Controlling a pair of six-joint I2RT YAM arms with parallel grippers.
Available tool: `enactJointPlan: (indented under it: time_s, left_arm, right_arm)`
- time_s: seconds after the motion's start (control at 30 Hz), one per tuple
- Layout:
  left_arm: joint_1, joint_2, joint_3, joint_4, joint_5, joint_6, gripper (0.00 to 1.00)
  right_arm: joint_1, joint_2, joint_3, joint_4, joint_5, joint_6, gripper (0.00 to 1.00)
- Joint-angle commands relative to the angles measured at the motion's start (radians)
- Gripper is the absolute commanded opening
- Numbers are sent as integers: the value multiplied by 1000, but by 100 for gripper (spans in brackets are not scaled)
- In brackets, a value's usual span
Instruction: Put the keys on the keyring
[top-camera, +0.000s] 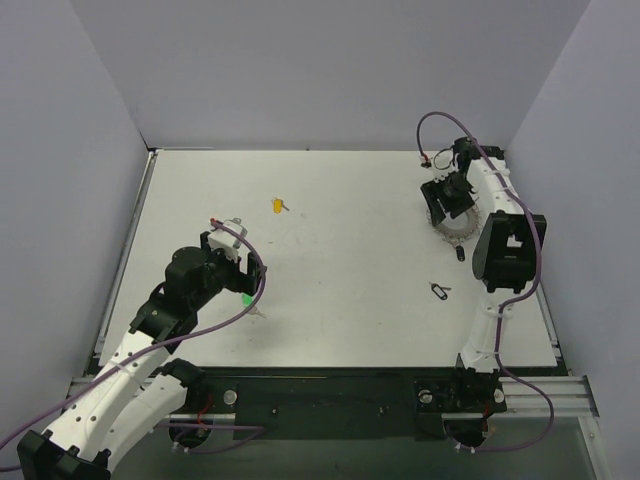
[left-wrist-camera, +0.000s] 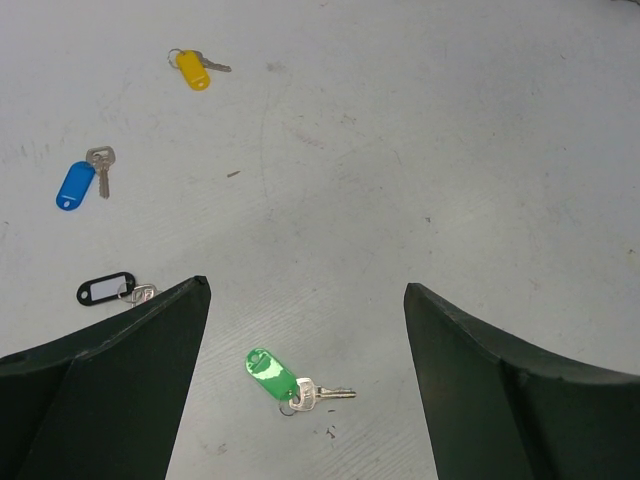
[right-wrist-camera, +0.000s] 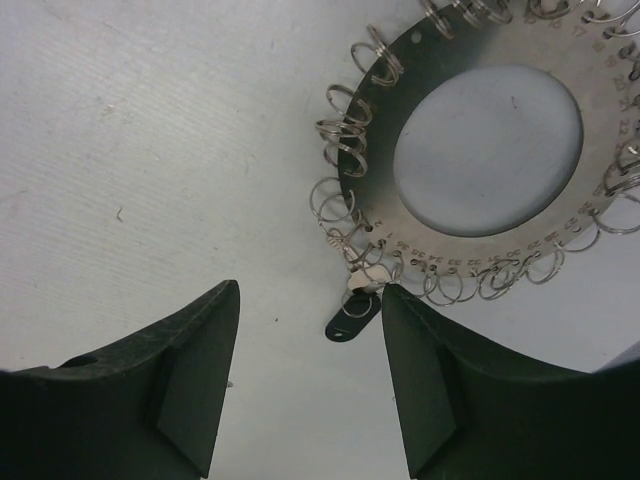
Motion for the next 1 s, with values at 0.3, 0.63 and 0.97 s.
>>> enactJointPlan:
  time_s: [0.3,0.63,0.97]
  left_arm:
    - [14,3,-2,56,15,18,89]
    - [20,12,-6,59,18,19,89]
    - [29,23,-10,62,24,19,89]
  right_arm:
    - [1,83,116,-53,40,-138,50]
    - [15,170,171,-50,79,-178,47]
    - [33,241,234,-42,102,-182,47]
